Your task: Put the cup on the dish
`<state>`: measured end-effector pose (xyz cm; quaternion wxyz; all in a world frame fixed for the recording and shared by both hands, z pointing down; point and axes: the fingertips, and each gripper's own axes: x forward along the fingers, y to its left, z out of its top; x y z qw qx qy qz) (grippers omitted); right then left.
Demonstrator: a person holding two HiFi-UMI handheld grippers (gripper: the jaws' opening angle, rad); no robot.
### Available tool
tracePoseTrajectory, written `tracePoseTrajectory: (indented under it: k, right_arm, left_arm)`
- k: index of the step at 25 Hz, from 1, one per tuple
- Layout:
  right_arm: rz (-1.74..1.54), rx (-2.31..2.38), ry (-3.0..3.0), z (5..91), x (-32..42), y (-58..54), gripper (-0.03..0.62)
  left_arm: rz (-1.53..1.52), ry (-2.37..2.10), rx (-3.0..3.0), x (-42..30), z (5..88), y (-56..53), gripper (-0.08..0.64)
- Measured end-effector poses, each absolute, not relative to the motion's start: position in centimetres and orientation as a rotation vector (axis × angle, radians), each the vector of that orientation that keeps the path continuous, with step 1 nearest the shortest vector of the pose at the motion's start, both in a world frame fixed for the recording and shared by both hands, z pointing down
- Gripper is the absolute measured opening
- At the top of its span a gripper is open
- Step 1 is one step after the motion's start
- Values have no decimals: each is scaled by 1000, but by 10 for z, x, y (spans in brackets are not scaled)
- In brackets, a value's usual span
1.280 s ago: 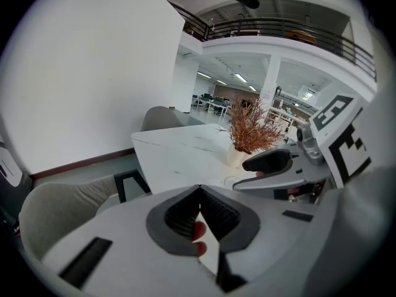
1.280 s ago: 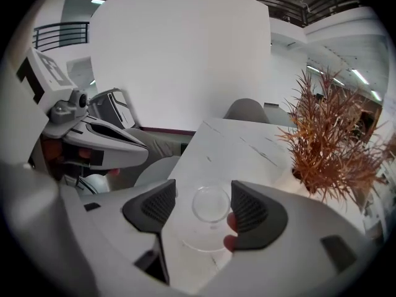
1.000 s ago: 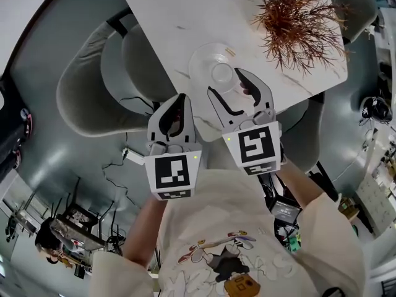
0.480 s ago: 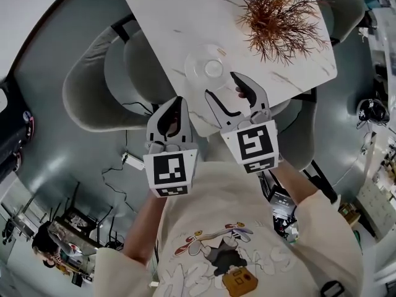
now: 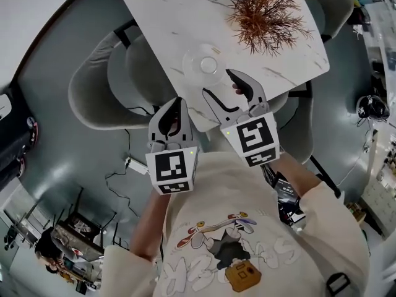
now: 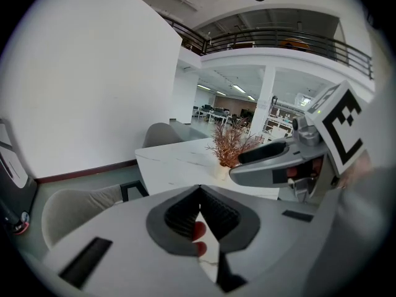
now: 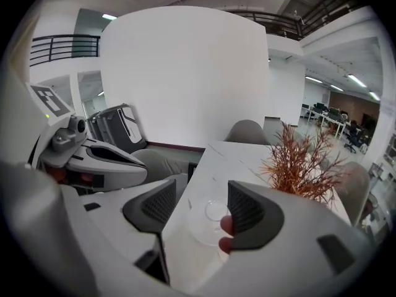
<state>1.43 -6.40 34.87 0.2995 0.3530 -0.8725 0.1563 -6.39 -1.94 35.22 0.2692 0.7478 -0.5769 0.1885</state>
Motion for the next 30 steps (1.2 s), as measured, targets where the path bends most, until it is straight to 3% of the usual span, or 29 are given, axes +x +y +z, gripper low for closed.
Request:
tracePoseTrajectory:
  k: [27,28,30]
  right_arm:
    - [463,950,-2448,277,-6,-25,268]
    - [460,1003,-2457,271,-2,-24,218]
    - [432,1107,-2479,256,6,-21,50]
  left_arm:
    - [396,-1611,2048,-74,296,0,5]
    - [394,-1609,2048,-74,295,1,5]
    - [377,-1610,2050,-75,288,1,4]
